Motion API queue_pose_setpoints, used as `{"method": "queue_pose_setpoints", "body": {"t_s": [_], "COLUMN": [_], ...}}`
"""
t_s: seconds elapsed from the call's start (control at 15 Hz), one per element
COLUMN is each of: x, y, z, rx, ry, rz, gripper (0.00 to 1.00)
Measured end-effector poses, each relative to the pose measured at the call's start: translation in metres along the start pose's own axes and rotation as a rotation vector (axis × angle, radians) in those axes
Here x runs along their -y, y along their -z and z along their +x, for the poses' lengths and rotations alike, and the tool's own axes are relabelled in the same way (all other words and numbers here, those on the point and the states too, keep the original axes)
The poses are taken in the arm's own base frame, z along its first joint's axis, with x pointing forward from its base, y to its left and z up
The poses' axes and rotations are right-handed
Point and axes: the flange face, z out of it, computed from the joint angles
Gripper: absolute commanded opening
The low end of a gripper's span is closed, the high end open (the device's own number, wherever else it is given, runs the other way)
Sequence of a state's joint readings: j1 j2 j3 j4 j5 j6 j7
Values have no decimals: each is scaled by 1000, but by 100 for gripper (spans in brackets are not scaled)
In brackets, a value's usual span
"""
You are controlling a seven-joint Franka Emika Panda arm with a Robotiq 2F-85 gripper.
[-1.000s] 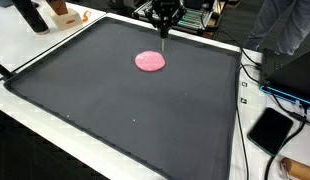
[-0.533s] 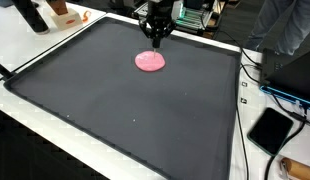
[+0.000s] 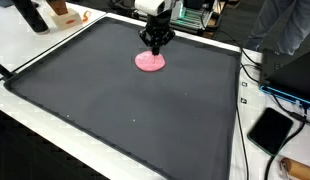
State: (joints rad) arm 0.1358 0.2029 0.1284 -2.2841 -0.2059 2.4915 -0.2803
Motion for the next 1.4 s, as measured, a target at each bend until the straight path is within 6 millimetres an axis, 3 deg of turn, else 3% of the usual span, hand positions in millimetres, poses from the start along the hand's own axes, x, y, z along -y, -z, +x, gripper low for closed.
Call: {"method": "queue_pose_setpoints", "body": {"t_s": [1.07,1.4], "x": [-1,-4], "y": [0,31], "z": [1,1], "rx": [7,-5], "ry": [-12,-43], "rz": [2,-20], "gripper": [3,3]}}
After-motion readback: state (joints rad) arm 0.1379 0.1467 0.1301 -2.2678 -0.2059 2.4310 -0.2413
